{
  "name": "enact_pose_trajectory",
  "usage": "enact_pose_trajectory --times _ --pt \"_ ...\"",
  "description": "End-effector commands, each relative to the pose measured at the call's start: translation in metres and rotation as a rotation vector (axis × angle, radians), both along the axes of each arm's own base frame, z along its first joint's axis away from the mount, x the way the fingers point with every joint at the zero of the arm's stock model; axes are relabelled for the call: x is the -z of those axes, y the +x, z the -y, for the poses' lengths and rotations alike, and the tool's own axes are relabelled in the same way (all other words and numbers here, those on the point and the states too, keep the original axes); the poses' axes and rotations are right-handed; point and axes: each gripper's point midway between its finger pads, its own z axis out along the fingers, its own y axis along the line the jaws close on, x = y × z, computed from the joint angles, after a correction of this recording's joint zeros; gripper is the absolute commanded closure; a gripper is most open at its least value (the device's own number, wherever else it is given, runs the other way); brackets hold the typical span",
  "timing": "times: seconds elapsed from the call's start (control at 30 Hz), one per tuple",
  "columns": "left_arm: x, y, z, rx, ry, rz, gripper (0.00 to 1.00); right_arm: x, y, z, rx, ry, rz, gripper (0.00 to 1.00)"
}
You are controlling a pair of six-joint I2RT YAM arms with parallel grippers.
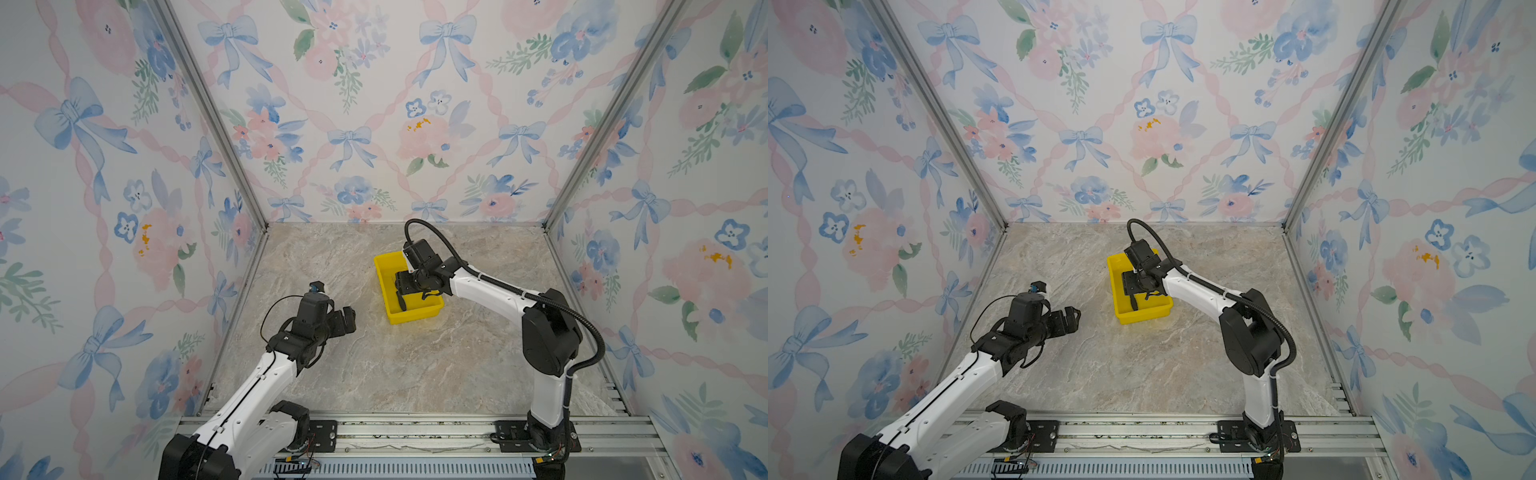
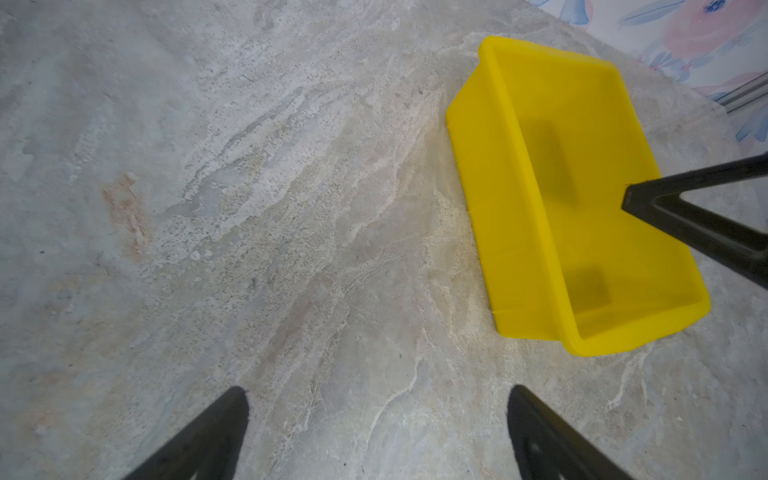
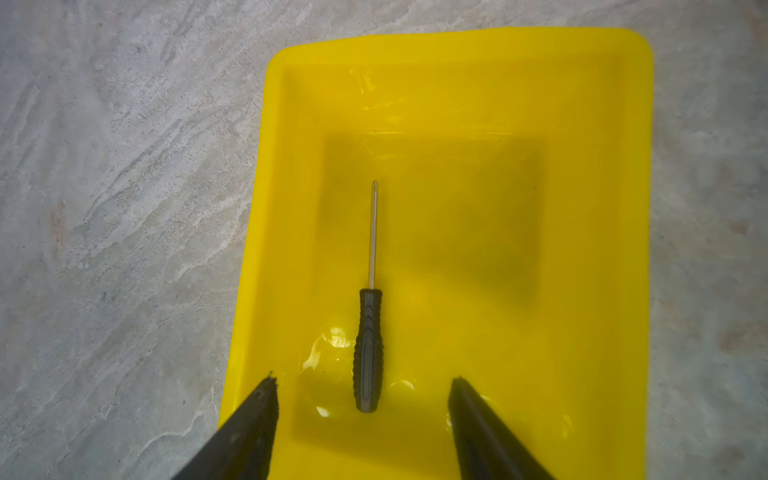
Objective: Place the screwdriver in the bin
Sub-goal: 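Open the right gripper to release the screwdriver and raise it away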
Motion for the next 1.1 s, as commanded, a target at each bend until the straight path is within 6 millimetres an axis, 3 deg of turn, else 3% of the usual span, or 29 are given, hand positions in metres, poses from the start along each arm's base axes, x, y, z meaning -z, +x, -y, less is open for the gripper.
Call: enact_pose_trajectory --times 0.0,0.33,0.57,0.6,0.83,0.97,1.07 --pt "-0.002 0.001 -0.008 -0.004 0.052 0.036 0.02 -0.016 -0.007 0.001 -0.016 0.012 0.077 0.3" --pt "-0.009 0.007 -0.021 -0.039 0.12 0.064 0.02 -0.021 -0.014 0.013 0.003 0.001 0.097 0.26" --pt "-0.013 0.016 -0.02 -0.013 0.139 0.09 0.02 -0.037 -0.021 0.032 0.024 -0.023 0.138 0.0" --pt "-0.014 0.018 -0.022 -0.009 0.16 0.092 0.02 -0.041 -0.024 0.038 0.032 -0.032 0.148 0.03" --pt "-0.028 0.033 -0.035 -0.01 0.269 0.15 0.02 -0.069 -0.056 0.113 0.161 -0.13 0.259 0.03" --pt "-0.032 0.038 -0.053 -0.07 0.349 0.204 0.02 -0.072 -0.072 0.163 0.238 -0.115 0.294 0.03" --pt "-0.029 0.037 -0.068 -0.141 0.388 0.222 0.02 -0.063 -0.076 0.198 0.301 -0.127 0.295 0.03"
